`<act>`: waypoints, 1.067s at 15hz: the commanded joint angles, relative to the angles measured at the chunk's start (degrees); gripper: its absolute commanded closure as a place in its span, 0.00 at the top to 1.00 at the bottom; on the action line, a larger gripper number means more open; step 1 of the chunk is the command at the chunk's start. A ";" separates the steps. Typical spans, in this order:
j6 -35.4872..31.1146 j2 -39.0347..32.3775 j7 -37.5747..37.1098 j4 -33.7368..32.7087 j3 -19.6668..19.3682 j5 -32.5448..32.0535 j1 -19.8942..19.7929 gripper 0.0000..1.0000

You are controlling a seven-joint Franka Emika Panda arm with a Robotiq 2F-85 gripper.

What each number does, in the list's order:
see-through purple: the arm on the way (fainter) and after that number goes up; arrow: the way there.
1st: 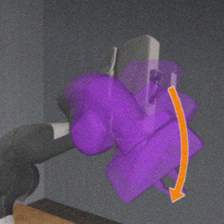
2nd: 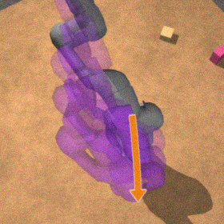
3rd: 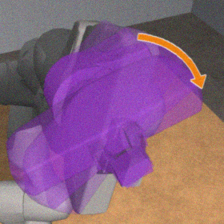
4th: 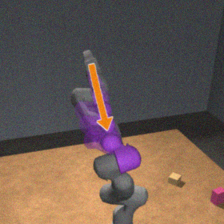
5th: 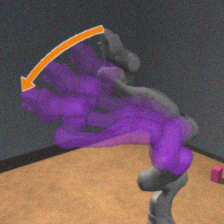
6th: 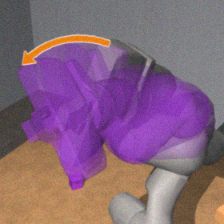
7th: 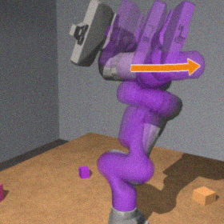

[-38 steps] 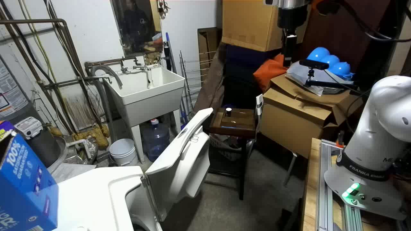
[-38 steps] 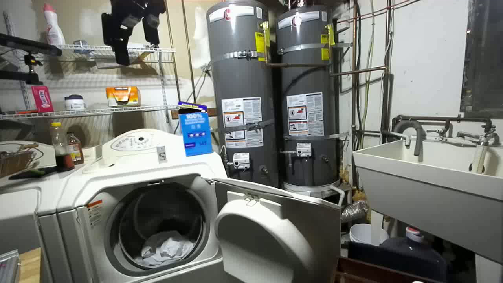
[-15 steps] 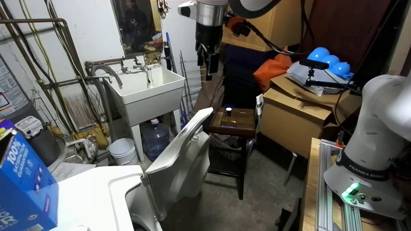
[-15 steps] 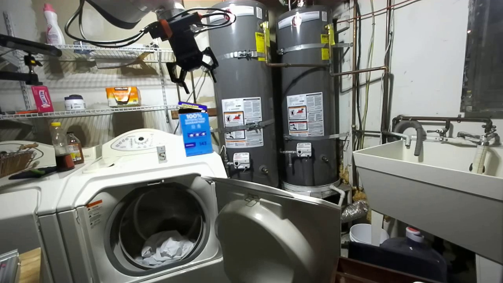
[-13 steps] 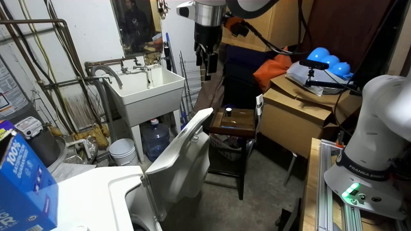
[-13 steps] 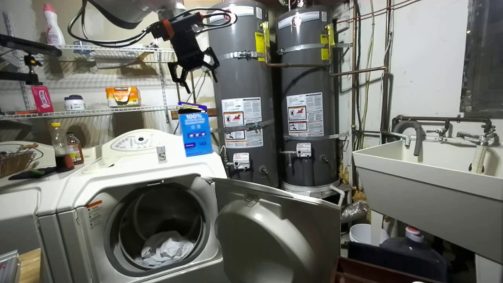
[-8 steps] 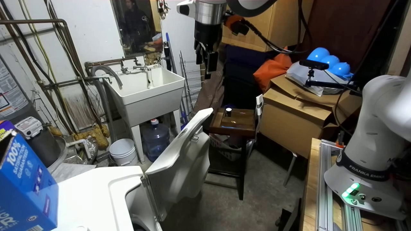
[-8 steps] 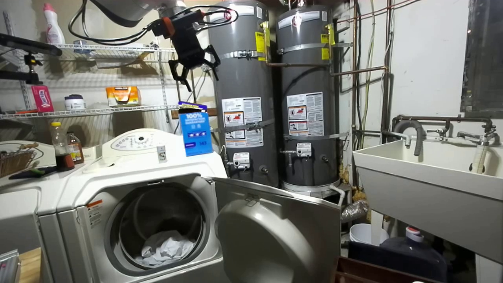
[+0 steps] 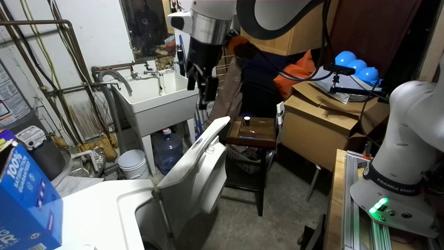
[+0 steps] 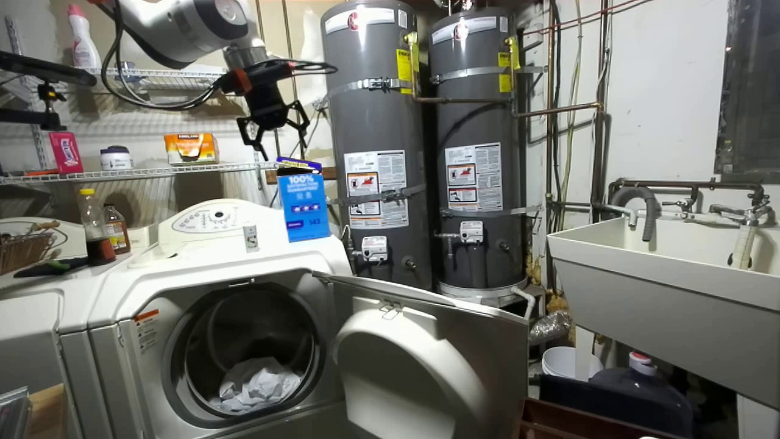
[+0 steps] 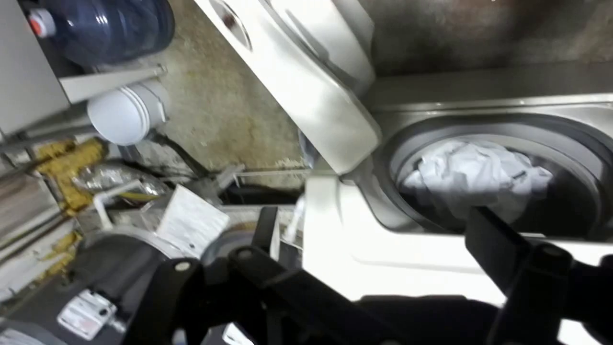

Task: Remove the small white container from the right washing machine and then put it on the brown stool

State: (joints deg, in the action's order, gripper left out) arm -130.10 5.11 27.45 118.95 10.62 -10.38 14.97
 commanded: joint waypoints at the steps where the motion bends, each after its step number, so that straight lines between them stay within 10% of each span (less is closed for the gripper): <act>1: -6.55 -3.69 1.86 -0.41 5.21 5.92 4.31 1.00; 12: -12.65 -10.68 3.33 -2.06 12.79 7.45 8.12 1.00; 16: -9.12 -13.93 -19.09 -4.65 10.96 -2.26 9.40 1.00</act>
State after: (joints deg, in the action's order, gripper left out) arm -141.21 -5.69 19.50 117.00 22.38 -7.56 23.53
